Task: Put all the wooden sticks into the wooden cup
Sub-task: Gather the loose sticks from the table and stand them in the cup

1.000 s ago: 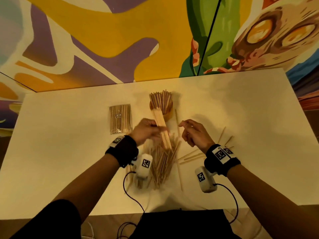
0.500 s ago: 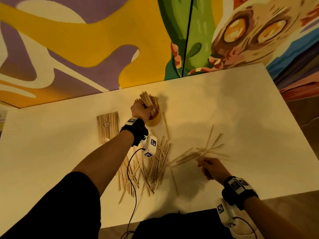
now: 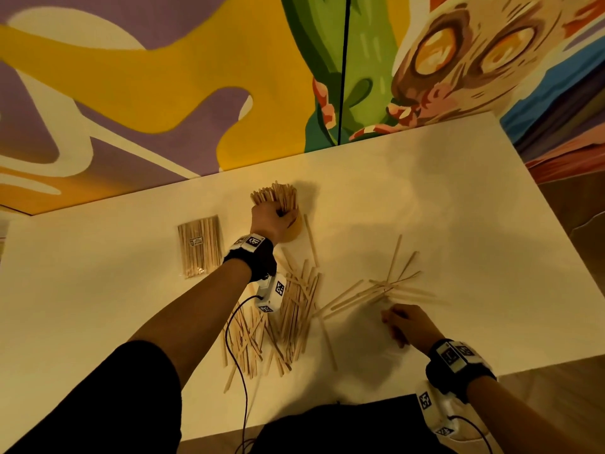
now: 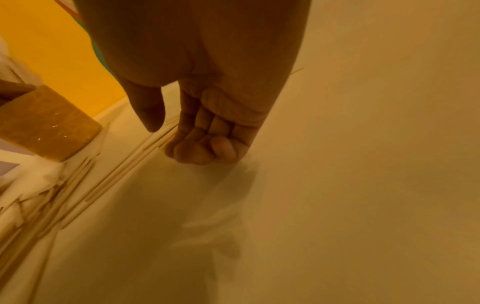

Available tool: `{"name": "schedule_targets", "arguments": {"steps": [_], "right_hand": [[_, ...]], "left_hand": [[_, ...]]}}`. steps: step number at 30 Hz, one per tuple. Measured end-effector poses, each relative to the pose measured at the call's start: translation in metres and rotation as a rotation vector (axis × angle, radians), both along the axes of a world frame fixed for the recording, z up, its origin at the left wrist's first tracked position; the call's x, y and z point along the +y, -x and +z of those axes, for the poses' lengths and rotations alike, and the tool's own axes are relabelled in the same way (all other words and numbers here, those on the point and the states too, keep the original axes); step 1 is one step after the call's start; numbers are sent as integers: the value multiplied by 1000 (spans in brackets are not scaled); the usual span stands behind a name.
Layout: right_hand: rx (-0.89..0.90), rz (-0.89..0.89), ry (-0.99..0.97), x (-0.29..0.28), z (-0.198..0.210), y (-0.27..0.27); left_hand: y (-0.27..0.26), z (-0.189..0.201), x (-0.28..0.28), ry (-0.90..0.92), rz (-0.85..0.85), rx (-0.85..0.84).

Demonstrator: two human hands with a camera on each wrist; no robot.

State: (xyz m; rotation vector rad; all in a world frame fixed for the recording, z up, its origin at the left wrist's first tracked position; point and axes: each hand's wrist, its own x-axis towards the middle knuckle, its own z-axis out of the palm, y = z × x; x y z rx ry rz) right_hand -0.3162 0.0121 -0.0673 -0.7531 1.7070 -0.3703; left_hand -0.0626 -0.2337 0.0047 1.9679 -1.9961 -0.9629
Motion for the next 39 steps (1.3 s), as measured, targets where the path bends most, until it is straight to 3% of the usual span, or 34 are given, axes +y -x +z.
{"name": "schedule_targets", "arguments": {"steps": [5, 12, 17, 21, 24, 27, 37, 39], "right_hand": [[1, -36, -18, 0, -2, 0], [22, -122, -12, 1, -1, -5], [27, -157, -16, 1, -2, -6], [20, -175, -17, 1, -4, -6], [24, -180, -15, 1, -3, -7], [25, -186, -12, 1, -2, -7], [33, -202, -18, 1, -3, -9], [35, -205, -20, 1, -2, -9]], "left_hand": [[-1, 11, -5, 2, -66, -28], [-12, 34, -15, 172, -135, -33], [-23, 43, -26, 132, -312, -99], [-29, 42, -29, 359, -364, -142], [-31, 27, -29, 407, -669, -172], [-29, 7, -26, 291, -828, -371], [-16, 5, -23, 265, -833, -431], [-14, 15, -22, 356, -822, -332]]}}
